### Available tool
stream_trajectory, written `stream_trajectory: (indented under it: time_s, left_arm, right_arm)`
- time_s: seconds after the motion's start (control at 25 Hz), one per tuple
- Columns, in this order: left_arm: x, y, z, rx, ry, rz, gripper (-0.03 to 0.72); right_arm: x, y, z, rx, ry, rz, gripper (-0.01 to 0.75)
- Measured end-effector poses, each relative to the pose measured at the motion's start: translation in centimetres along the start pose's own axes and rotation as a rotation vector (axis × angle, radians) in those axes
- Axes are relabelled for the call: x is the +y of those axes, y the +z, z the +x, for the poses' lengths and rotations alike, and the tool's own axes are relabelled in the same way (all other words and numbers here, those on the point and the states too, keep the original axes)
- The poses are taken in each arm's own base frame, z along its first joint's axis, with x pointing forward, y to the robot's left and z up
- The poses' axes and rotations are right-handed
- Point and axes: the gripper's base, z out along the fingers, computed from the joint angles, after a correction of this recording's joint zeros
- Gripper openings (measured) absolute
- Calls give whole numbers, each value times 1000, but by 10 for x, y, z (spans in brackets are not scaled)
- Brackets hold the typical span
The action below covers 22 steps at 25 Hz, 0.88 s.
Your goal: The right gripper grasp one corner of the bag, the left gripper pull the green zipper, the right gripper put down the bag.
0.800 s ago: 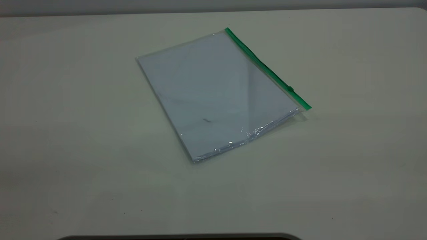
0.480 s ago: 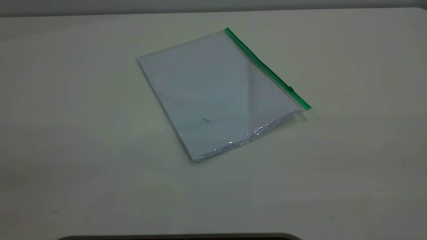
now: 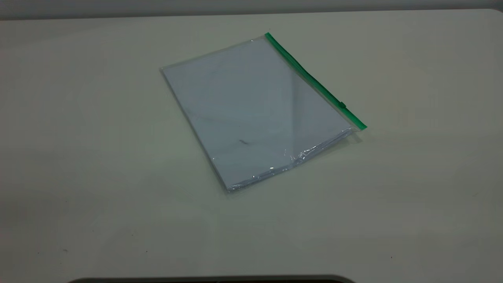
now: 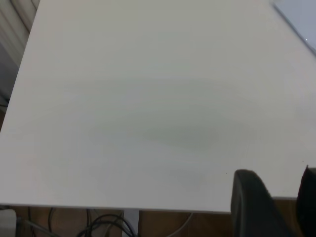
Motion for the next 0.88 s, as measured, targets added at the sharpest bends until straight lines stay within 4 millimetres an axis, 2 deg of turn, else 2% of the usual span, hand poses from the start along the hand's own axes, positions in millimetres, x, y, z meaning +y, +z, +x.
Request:
stream_trajectory:
  time_s: [0.88]
  left_arm:
    - [1, 0, 0, -1, 13, 19, 285]
  right_arm:
    - [0, 0, 0, 0, 1, -3, 402]
